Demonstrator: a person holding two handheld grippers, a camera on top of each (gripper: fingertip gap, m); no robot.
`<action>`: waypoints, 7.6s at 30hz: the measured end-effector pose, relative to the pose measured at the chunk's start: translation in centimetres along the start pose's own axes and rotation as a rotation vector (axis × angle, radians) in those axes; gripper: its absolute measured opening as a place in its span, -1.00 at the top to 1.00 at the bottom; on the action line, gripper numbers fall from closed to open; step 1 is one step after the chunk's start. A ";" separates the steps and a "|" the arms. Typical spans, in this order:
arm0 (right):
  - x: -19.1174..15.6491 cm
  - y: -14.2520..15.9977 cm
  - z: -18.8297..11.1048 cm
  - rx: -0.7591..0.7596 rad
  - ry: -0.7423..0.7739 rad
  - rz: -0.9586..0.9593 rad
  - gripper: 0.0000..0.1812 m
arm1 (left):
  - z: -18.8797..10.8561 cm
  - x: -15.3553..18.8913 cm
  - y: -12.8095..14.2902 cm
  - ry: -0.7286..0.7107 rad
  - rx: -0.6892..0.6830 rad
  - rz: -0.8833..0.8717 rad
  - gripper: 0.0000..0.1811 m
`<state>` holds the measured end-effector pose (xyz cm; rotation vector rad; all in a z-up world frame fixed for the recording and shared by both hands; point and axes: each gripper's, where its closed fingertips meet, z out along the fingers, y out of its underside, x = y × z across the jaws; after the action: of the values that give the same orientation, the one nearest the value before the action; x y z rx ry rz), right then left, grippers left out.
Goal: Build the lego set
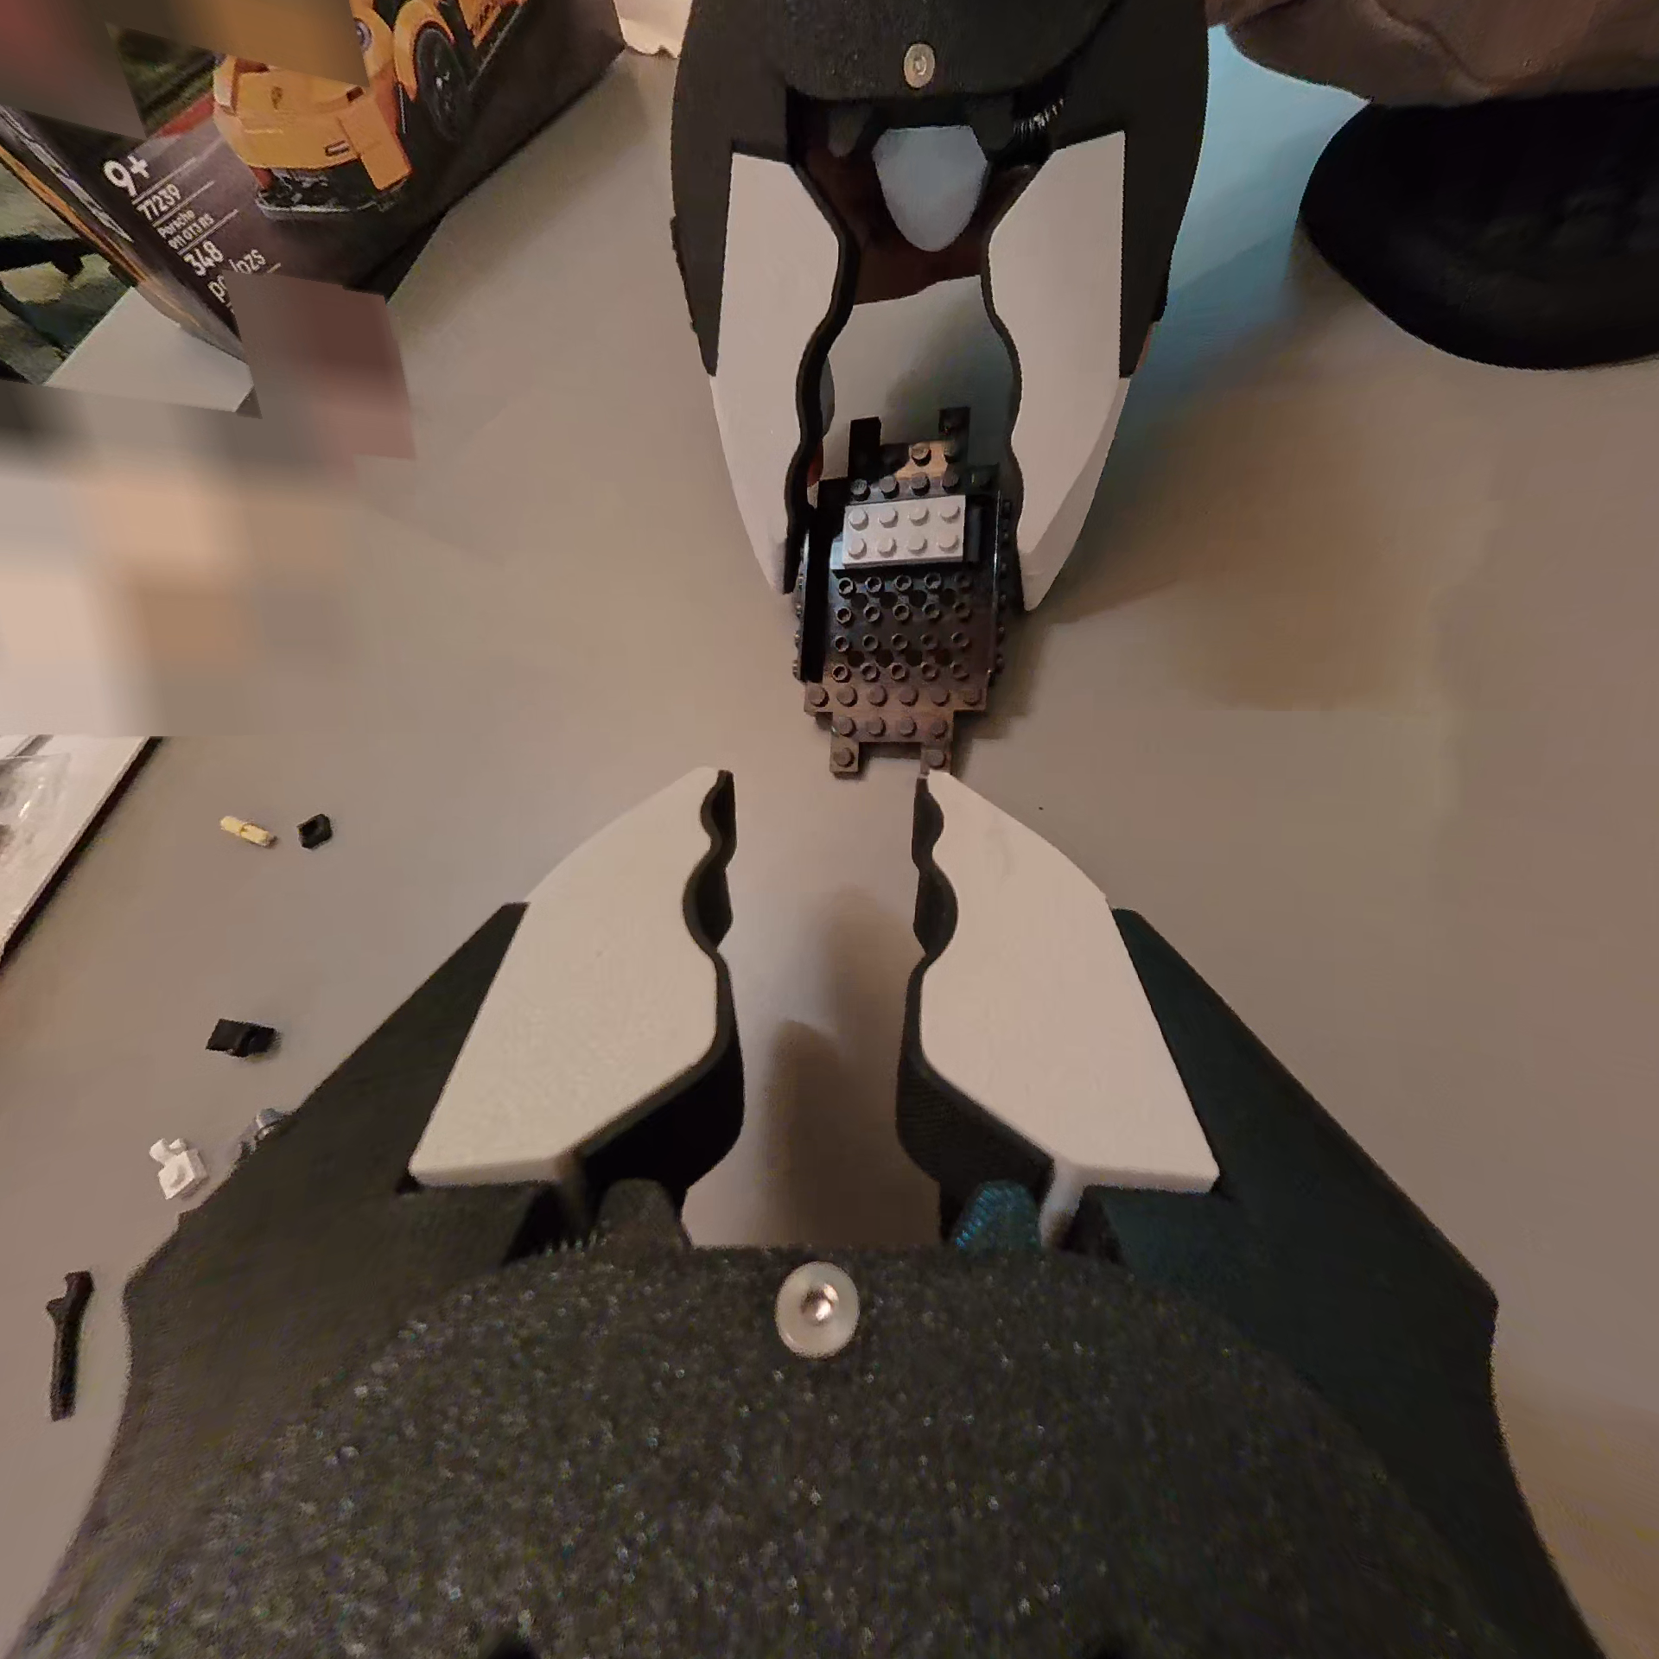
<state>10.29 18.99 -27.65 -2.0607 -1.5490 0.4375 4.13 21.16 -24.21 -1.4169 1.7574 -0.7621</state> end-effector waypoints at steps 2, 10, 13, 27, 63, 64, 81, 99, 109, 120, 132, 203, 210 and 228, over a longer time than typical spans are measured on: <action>-0.5 -0.1 0.2 -0.010 -0.045 -0.006 0.29 | 0.0 0.0 0.0 0.000 -0.001 0.001 0.59; -0.6 -0.4 -0.1 -0.072 -0.075 -0.064 0.26 | -0.1 -0.1 -0.2 -0.004 0.006 0.000 0.59; -0.7 0.0 -0.4 -0.102 -0.085 -0.073 0.31 | -0.1 -0.1 -0.2 -0.003 0.008 -0.001 0.59; -0.5 -2.3 -0.2 -0.134 -0.198 -0.316 0.36 | -1.5 -2.7 -1.8 -0.119 0.149 -0.082 0.67; 34.8 -10.7 -23.7 0.760 1.302 0.434 1.00 | -9.2 -12.6 -0.5 -0.623 0.423 -0.485 1.00; 34.9 -10.7 -23.7 0.769 1.303 0.428 1.00 | -9.1 -12.5 -0.6 -0.619 0.425 -0.479 0.98; 35.2 -11.2 -23.8 0.789 1.297 0.389 1.00 | -8.4 -12.6 0.2 -0.628 0.371 -0.472 1.00; 34.7 -9.3 -25.8 0.795 1.365 0.398 1.00 | -7.9 -12.5 0.2 -0.643 0.329 -0.420 1.00; 34.8 -9.2 -25.9 0.777 1.356 0.418 1.00 | -8.2 -12.4 -0.1 -0.634 0.350 -0.404 1.00; 34.6 -9.5 -25.5 0.736 1.341 0.397 0.99 | -7.8 -11.4 -1.6 -0.555 0.405 -0.379 1.00; 34.5 -8.7 -25.6 0.704 1.325 0.414 0.99 | -8.0 -11.8 -0.8 -0.554 0.382 -0.352 1.00; 8.7 0.0 -12.1 0.665 0.808 0.578 1.00 | -5.3 -4.6 8.7 -0.047 -0.437 -0.278 0.74; 8.7 0.2 -11.6 0.656 0.783 0.594 1.00 | -5.1 -5.2 8.5 -0.043 -0.436 -0.259 0.75; 8.5 0.3 -10.4 0.629 0.732 0.603 1.00 | -4.4 -5.4 8.5 0.008 -0.447 -0.216 0.91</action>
<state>18.66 24.87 -18.92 -1.8158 -0.2929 0.2714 -3.45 28.27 -27.77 -1.9248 1.8765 -0.4976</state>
